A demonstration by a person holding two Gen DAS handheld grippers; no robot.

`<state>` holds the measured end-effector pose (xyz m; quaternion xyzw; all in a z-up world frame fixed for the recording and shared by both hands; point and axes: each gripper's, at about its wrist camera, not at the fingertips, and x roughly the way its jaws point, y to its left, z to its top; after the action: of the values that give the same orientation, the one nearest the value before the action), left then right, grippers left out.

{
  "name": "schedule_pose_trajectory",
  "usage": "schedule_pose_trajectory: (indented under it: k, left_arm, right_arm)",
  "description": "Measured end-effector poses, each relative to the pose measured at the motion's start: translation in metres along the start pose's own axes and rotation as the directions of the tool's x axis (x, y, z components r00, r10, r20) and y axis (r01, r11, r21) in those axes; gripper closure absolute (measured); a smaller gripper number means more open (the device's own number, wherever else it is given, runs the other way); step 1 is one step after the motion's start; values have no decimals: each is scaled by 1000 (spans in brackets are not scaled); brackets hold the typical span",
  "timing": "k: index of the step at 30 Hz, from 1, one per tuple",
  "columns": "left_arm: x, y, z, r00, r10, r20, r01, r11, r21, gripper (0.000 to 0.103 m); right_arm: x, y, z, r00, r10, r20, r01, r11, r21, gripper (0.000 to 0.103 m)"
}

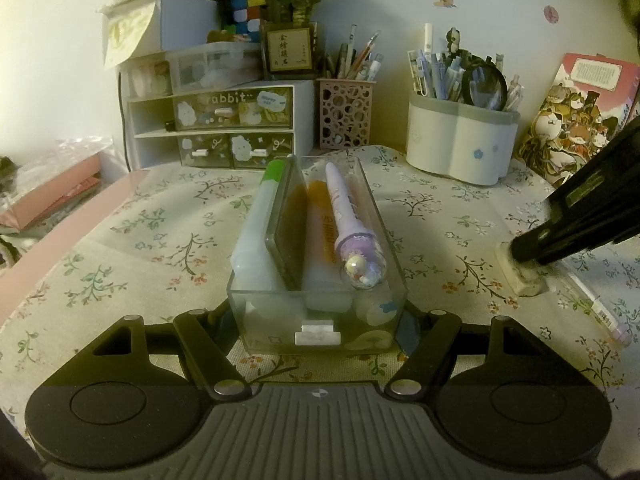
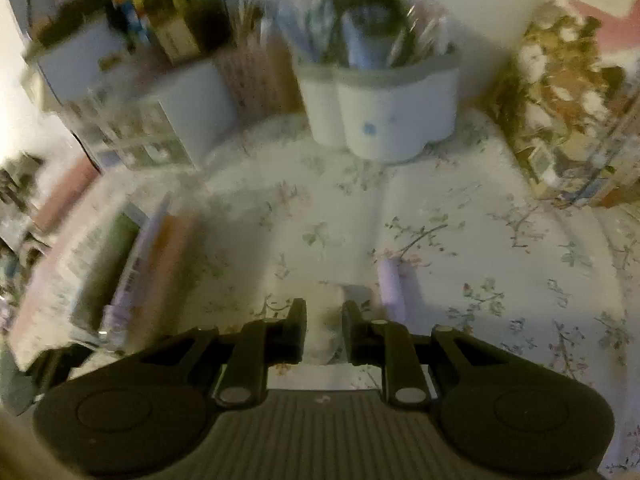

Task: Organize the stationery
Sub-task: 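Move the right gripper to the second lavender pen and grasp it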

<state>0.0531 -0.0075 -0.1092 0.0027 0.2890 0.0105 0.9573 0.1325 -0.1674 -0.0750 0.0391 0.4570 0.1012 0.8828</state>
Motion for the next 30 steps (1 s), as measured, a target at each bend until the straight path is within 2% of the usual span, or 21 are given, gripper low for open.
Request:
schedule_pose_trajectory:
  k: [1, 3, 5, 9, 14, 18, 23, 26, 28, 30]
  left_arm:
    - [0, 0, 0, 1000, 0, 0, 0, 1000, 1, 31]
    - [0, 0, 0, 1000, 1, 0, -1, 1000, 1, 31]
    - [0, 0, 0, 1000, 0, 1, 0, 1000, 2, 31]
    - [-1, 0, 0, 1000, 0, 1, 0, 1000, 3, 31]
    - [-1, 0, 0, 1000, 0, 1, 0, 1000, 3, 31]
    - [-1, -1, 0, 1000, -1, 1, 1, 1000, 3, 31]
    - [0, 0, 1, 1000, -5, 1, 5, 1000, 6, 31]
    - [0, 0, 1, 1000, -5, 2, 5, 1000, 6, 31]
    - [0, 0, 1, 1000, -5, 1, 5, 1000, 7, 31]
    - [0, 0, 1, 1000, -5, 2, 5, 1000, 8, 31]
  right_arm:
    - [5, 6, 0, 1000, -26, 2, 26, 999, -26, 76]
    - [7, 7, -4, 1000, -5, -7, 5, 1000, -25, 77]
    - [9, 9, -6, 1000, 14, -4, -14, 1000, -27, 88]
    - [5, 11, -8, 999, 30, 16, -30, 999, -13, 90]
    - [-6, 9, 1, 992, 113, 53, -117, 991, 67, 90]
    - [-12, 19, 19, 968, 242, 68, -248, 964, 97, 89]
    - [-5, 50, 47, 958, 272, 94, -273, 962, 1, 89]
    - [4, 61, 63, 943, 306, 129, -306, 952, -24, 89]
    - [8, 71, 69, 926, 344, 155, -335, 939, -79, 89]
    - [15, 85, 74, 920, 357, 161, -330, 928, -172, 89]
